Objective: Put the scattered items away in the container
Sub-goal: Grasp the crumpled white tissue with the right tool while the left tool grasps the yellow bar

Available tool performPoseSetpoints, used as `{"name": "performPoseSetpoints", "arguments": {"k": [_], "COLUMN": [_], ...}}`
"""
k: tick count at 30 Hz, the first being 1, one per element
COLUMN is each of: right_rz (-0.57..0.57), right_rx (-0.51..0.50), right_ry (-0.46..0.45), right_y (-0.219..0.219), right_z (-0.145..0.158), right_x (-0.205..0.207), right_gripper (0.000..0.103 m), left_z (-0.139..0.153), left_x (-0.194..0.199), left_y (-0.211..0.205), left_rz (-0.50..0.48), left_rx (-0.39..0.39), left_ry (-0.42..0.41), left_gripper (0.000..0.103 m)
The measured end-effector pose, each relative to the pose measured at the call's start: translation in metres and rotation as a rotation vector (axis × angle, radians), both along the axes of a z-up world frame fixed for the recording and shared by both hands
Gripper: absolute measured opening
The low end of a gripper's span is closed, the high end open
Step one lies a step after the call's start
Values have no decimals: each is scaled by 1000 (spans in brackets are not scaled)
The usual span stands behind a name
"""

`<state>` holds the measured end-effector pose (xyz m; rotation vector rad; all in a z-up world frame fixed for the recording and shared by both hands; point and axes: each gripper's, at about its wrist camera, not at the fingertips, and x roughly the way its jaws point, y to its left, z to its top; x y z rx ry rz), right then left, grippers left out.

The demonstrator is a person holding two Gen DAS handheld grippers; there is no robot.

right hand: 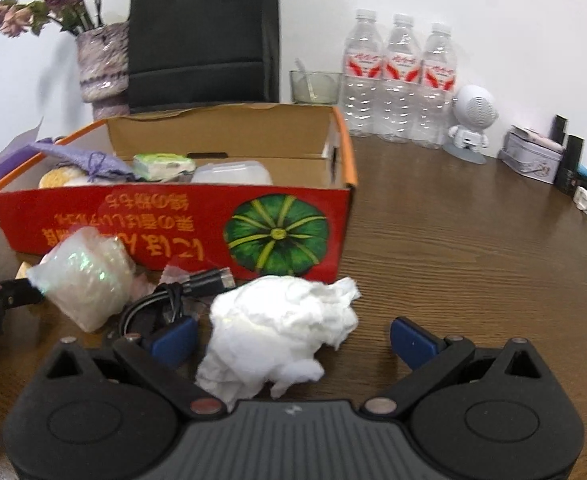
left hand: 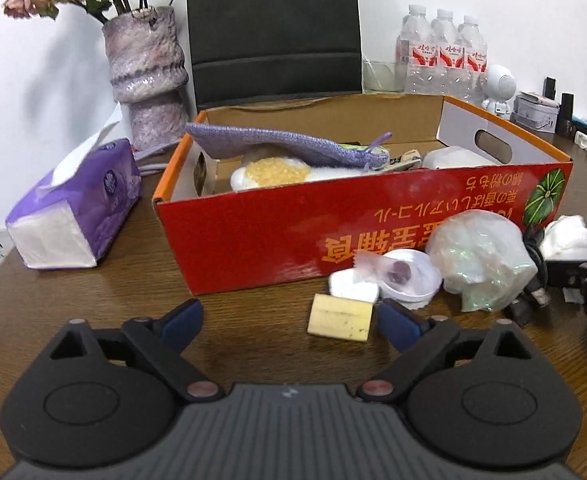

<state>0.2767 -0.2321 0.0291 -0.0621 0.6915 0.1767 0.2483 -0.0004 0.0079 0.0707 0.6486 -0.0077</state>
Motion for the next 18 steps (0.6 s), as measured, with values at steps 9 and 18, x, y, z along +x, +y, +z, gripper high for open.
{"name": "performPoseSetpoints", "arguments": {"k": [9, 18], "right_rz": [32, 53], "right_rx": [18, 7], "right_ry": [-13, -36], "right_y": [4, 1], "right_z": [3, 11], "right_x": [-5, -17], "right_gripper": [71, 27], "left_z": [0, 6], "left_x": [-1, -10], "left_y": [4, 7], "left_rz": [-59, -98], "left_rx": [-55, -71], "left_ry": [6, -8], "left_gripper": [43, 31]}}
